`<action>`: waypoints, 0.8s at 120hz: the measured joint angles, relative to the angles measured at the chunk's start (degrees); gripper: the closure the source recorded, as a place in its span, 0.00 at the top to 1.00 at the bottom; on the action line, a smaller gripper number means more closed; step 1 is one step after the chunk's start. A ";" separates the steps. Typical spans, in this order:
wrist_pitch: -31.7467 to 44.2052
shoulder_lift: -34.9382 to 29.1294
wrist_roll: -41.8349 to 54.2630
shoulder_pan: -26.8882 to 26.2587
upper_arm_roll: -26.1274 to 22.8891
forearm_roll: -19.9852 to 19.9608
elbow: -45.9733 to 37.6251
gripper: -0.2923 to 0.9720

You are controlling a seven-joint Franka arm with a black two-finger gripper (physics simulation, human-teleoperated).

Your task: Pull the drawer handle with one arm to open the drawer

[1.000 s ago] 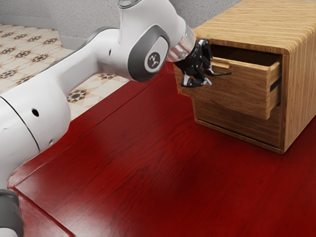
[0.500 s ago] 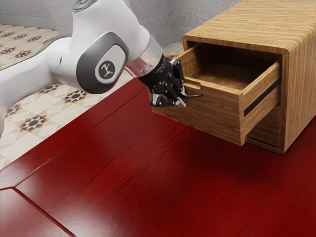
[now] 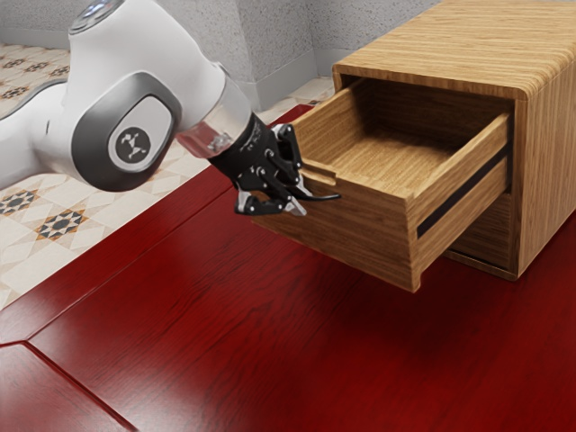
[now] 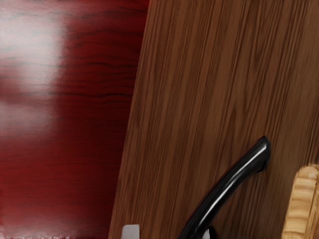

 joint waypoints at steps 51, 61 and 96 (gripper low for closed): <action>-0.73 -4.10 -0.27 1.39 -1.03 0.96 -1.49 0.19; -1.35 -6.46 -0.35 1.57 -2.30 1.09 -2.19 0.24; -14.17 -9.41 2.81 1.76 -6.37 1.66 1.41 0.63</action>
